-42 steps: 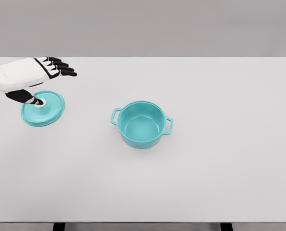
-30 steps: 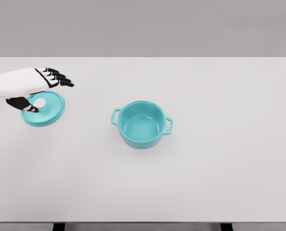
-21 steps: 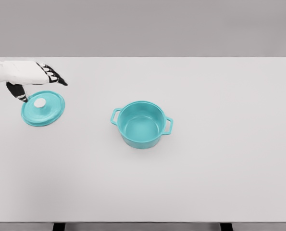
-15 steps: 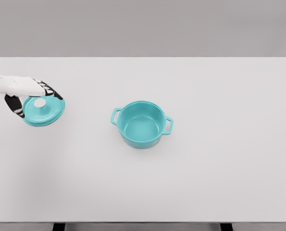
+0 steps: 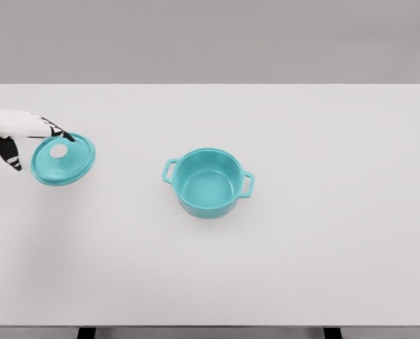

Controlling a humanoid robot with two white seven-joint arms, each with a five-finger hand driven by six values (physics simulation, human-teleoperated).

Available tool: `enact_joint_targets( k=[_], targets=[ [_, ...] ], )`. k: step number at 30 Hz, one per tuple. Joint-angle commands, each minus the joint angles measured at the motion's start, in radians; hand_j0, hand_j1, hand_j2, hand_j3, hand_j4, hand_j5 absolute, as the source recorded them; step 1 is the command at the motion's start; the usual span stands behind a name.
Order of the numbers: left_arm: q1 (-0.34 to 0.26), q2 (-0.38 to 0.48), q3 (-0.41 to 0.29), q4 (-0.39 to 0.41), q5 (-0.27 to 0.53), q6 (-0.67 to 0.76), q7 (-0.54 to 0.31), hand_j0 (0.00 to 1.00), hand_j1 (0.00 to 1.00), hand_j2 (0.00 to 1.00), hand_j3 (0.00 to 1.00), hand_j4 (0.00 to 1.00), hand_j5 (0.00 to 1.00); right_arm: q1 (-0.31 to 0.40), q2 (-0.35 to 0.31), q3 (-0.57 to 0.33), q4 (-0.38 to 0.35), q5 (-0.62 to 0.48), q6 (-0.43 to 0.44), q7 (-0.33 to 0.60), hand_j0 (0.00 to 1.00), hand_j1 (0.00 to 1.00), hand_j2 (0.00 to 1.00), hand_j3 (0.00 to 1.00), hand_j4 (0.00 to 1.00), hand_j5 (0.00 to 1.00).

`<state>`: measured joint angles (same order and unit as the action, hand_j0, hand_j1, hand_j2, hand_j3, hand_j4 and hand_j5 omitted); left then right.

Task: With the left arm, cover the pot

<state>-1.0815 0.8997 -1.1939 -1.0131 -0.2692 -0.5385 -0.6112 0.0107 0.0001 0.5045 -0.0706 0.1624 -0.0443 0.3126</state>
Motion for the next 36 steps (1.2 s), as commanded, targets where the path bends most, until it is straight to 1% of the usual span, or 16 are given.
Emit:
enact_joint_targets(
  k=[1, 6, 7, 9, 10, 22, 36],
  targets=[
    [0.000, -0.008, 0.005, 0.005, -0.027, 0.028, 0.000, 1.00, 1.00, 1.00, 1.00, 1.00, 1.00, 0.000, 0.000, 0.000, 0.000, -0.001, 0.000, 0.000, 1.00, 1.00, 1.00, 1.00, 1.00, 1.00],
    [-0.006, -0.042, 0.011, 0.001, -0.021, 0.029, 0.000, 1.00, 1.00, 1.00, 1.00, 1.00, 1.00, 0.000, 0.000, 0.000, 0.000, 0.000, 0.000, 0.000, 1.00, 1.00, 1.00, 1.00, 1.00, 1.00],
    [-0.006, -0.042, 0.014, -0.001, -0.021, 0.029, 0.000, 0.98, 0.98, 0.98, 0.98, 0.98, 0.98, 0.000, 0.000, 0.000, 0.000, 0.000, 0.000, 0.000, 1.00, 1.00, 1.00, 1.00, 1.00, 1.00],
    [-0.006, -0.047, 0.014, -0.001, -0.019, 0.029, 0.000, 0.80, 0.80, 0.80, 0.80, 0.80, 0.80, 0.000, 0.000, 0.000, 0.000, -0.001, 0.000, 0.000, 1.00, 1.00, 1.00, 1.00, 1.00, 1.00],
    [-0.006, -0.047, 0.014, -0.001, -0.019, 0.028, 0.000, 0.80, 0.80, 0.80, 0.80, 0.80, 0.80, 0.000, 0.000, 0.000, 0.000, 0.000, 0.000, 0.000, 1.00, 1.00, 1.00, 1.00, 1.00, 1.00],
    [0.005, -0.062, 0.013, -0.001, -0.019, 0.025, 0.000, 0.82, 0.82, 0.82, 0.82, 0.82, 0.82, 0.000, 0.000, 0.000, 0.000, 0.000, 0.000, 0.000, 1.00, 1.00, 1.00, 1.00, 1.00, 1.00],
    [0.012, -0.081, 0.010, 0.007, -0.024, 0.029, 0.000, 0.81, 0.81, 0.81, 0.81, 0.81, 0.81, 0.000, 0.000, 0.000, 0.000, 0.000, 0.000, 0.000, 1.00, 1.00, 1.00, 1.00, 1.00, 1.00]
  ],
)
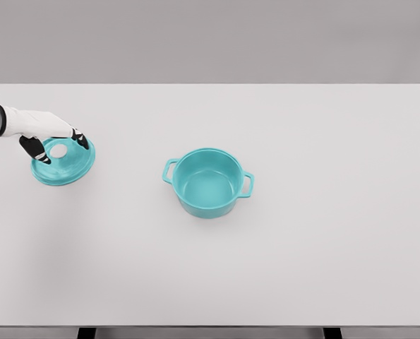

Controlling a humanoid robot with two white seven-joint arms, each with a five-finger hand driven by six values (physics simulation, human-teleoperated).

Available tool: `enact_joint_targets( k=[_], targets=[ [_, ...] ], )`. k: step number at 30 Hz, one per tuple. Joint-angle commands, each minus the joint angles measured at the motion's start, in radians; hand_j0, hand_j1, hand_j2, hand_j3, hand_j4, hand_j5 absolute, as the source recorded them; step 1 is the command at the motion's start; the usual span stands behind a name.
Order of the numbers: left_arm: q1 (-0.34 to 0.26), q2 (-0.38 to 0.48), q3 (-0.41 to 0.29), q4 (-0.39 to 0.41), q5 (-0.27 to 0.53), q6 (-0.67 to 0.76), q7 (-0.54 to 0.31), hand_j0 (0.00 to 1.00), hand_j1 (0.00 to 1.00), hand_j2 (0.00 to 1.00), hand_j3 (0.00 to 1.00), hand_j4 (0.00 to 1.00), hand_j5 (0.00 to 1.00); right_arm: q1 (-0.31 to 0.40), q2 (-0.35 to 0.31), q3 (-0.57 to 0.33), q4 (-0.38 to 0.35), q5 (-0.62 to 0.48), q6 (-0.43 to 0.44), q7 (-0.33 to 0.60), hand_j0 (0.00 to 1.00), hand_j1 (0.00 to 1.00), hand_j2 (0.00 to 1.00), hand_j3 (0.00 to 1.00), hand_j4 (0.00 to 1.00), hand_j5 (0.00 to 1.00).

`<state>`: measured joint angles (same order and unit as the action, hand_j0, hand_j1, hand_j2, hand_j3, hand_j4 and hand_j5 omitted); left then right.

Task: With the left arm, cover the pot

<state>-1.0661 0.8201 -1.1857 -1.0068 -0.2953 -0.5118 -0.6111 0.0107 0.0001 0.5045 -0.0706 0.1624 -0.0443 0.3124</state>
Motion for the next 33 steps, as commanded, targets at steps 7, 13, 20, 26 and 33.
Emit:
enact_joint_targets(
  k=[7, 13, 20, 26, 33],
  targets=[
    [0.000, -0.001, 0.001, 0.028, 0.002, 0.003, 0.000, 0.81, 0.81, 0.81, 0.81, 0.81, 0.81, 0.000, 0.000, 0.000, 0.000, -0.001, 0.000, 0.001, 1.00, 1.00, 1.00, 1.00, 1.00, 1.00],
    [0.008, -0.010, 0.001, 0.028, 0.002, 0.003, 0.000, 0.81, 0.81, 0.81, 0.81, 0.81, 0.81, 0.000, 0.000, 0.000, 0.000, 0.000, 0.000, 0.001, 1.00, 1.00, 1.00, 1.00, 1.00, 1.00],
    [0.009, -0.010, 0.000, 0.030, 0.002, 0.003, 0.000, 0.80, 0.80, 0.80, 0.80, 0.80, 0.80, 0.000, 0.000, 0.000, 0.000, 0.000, 0.000, 0.001, 1.00, 1.00, 1.00, 1.00, 1.00, 1.00],
    [0.015, -0.009, 0.000, 0.028, 0.002, 0.003, 0.000, 0.80, 0.80, 0.80, 0.80, 0.80, 0.80, 0.000, 0.000, 0.000, 0.000, 0.000, 0.000, 0.001, 1.00, 1.00, 1.00, 1.00, 1.00, 1.00],
    [0.014, -0.002, 0.000, 0.022, 0.002, -0.002, 0.000, 0.78, 0.78, 0.78, 0.78, 0.78, 0.78, 0.000, 0.000, 0.000, 0.000, 0.000, 0.000, 0.001, 1.00, 1.00, 1.00, 1.00, 1.00, 1.00]
  ],
)
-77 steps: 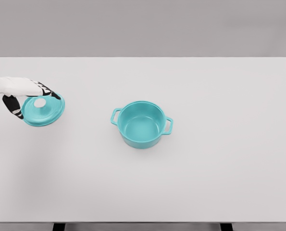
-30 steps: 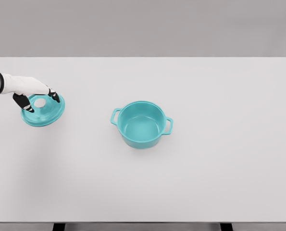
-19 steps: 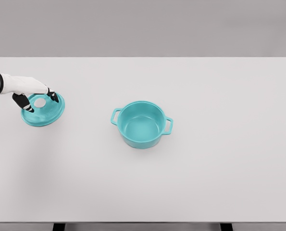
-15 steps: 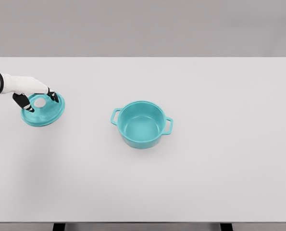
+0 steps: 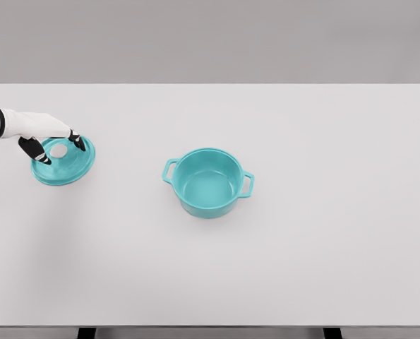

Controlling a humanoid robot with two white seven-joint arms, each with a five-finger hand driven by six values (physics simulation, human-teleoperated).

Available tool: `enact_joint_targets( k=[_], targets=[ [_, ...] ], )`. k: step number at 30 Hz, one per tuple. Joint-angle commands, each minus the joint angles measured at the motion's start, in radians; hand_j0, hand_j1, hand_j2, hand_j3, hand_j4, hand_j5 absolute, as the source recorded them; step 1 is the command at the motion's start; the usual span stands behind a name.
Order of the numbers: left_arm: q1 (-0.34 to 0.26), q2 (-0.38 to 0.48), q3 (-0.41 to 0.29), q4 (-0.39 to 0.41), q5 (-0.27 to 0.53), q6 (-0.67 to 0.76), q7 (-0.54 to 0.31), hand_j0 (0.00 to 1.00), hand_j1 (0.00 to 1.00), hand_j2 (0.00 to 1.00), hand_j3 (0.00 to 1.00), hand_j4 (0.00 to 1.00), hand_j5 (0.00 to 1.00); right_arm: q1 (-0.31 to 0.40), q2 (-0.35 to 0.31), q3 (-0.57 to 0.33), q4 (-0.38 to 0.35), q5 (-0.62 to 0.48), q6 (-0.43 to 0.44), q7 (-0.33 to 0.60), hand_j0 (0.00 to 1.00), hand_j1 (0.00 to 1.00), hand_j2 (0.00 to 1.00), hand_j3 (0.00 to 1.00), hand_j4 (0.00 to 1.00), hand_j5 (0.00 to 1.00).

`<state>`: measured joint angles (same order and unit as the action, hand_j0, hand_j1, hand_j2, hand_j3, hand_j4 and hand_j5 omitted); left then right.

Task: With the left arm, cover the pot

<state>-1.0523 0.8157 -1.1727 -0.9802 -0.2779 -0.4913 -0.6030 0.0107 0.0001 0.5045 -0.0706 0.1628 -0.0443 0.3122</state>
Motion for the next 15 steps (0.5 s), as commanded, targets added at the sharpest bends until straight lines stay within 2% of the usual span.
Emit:
enact_joint_targets(
  k=[1, 12, 15],
  targets=[
    [0.000, 0.003, -0.013, -0.006, -0.014, -0.024, -0.008, 0.78, 0.78, 0.78, 0.78, 0.78, 0.78, 0.000, 0.000, 0.000, 0.000, 0.000, 0.000, 0.001, 1.00, 1.00, 1.00, 1.00, 1.00, 1.00],
    [-0.002, 0.007, -0.013, -0.008, -0.014, -0.030, -0.008, 0.73, 0.73, 0.73, 0.73, 0.73, 0.73, 0.000, 0.000, 0.000, 0.000, -0.002, 0.000, 0.001, 1.00, 1.00, 1.00, 1.00, 1.00, 1.00],
    [-0.002, 0.007, -0.013, -0.008, -0.012, -0.032, -0.008, 0.67, 0.67, 0.67, 0.67, 0.67, 0.67, 0.000, 0.000, 0.000, 0.000, 0.000, 0.000, 0.001, 1.00, 1.00, 1.00, 1.00, 1.00, 1.00]
  ],
)
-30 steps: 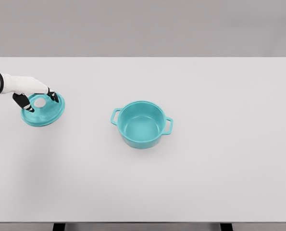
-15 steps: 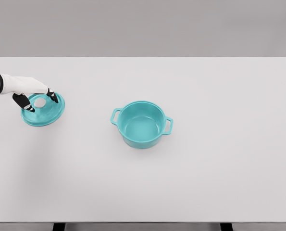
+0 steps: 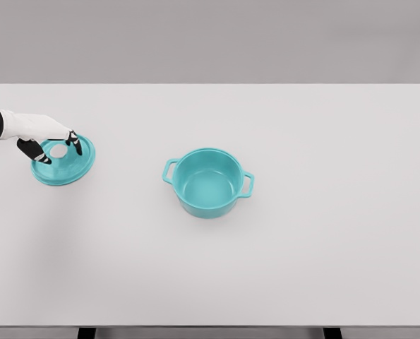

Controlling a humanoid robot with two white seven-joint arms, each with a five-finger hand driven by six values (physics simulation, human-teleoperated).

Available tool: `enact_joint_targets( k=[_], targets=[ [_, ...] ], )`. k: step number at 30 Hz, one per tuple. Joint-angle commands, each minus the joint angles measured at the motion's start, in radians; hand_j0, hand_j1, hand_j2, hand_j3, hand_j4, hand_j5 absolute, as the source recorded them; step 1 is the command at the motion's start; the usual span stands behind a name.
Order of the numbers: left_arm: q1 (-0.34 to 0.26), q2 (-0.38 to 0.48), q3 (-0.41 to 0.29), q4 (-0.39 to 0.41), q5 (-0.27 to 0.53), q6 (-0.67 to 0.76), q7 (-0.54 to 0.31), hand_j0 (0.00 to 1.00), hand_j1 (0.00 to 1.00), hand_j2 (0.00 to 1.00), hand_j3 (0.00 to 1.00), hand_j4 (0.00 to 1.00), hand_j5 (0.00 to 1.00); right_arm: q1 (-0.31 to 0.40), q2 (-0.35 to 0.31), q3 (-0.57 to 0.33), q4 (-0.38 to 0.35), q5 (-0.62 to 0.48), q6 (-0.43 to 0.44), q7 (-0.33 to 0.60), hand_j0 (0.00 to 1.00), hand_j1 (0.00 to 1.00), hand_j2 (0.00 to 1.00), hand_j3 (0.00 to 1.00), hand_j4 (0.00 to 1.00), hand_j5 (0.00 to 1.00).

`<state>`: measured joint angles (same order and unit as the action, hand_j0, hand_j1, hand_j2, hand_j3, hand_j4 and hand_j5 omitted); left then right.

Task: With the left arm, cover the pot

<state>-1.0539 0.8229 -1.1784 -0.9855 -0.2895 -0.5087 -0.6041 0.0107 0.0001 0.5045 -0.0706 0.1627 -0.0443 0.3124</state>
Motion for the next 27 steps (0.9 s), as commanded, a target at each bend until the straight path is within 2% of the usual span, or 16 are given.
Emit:
enact_joint_targets(
  k=[1, 18, 24, 25, 27],
  targets=[
    [0.000, -0.001, -0.007, -0.002, 0.000, -0.014, -0.007, 0.66, 0.66, 0.66, 0.66, 0.66, 0.66, 0.000, 0.000, 0.000, 0.000, 0.000, 0.000, 0.001, 1.00, 1.00, 1.00, 1.00, 1.00, 1.00],
    [-0.002, -0.001, -0.007, -0.004, 0.001, -0.019, -0.007, 0.56, 0.56, 0.56, 0.56, 0.56, 0.56, 0.000, 0.000, 0.000, 0.000, 0.000, 0.000, 0.001, 1.00, 1.00, 1.00, 1.00, 1.00, 1.00],
    [-0.003, 0.001, -0.007, -0.005, 0.003, -0.024, -0.007, 0.49, 0.49, 0.49, 0.49, 0.49, 0.49, 0.000, 0.000, 0.000, 0.000, 0.000, 0.000, 0.001, 1.00, 1.00, 1.00, 1.00, 1.00, 1.00],
    [-0.003, 0.002, -0.007, -0.005, 0.003, -0.039, -0.007, 0.44, 0.44, 0.44, 0.44, 0.44, 0.44, 0.000, 0.000, 0.000, 0.000, 0.000, 0.000, 0.001, 1.00, 1.00, 1.00, 1.00, 1.00, 1.00],
    [-0.005, 0.002, -0.007, -0.005, 0.003, -0.044, -0.007, 0.42, 0.42, 0.42, 0.42, 0.42, 0.42, 0.000, 0.000, 0.000, 0.000, 0.000, 0.000, 0.001, 1.00, 1.00, 1.00, 1.00, 1.00, 1.00]
  ],
)
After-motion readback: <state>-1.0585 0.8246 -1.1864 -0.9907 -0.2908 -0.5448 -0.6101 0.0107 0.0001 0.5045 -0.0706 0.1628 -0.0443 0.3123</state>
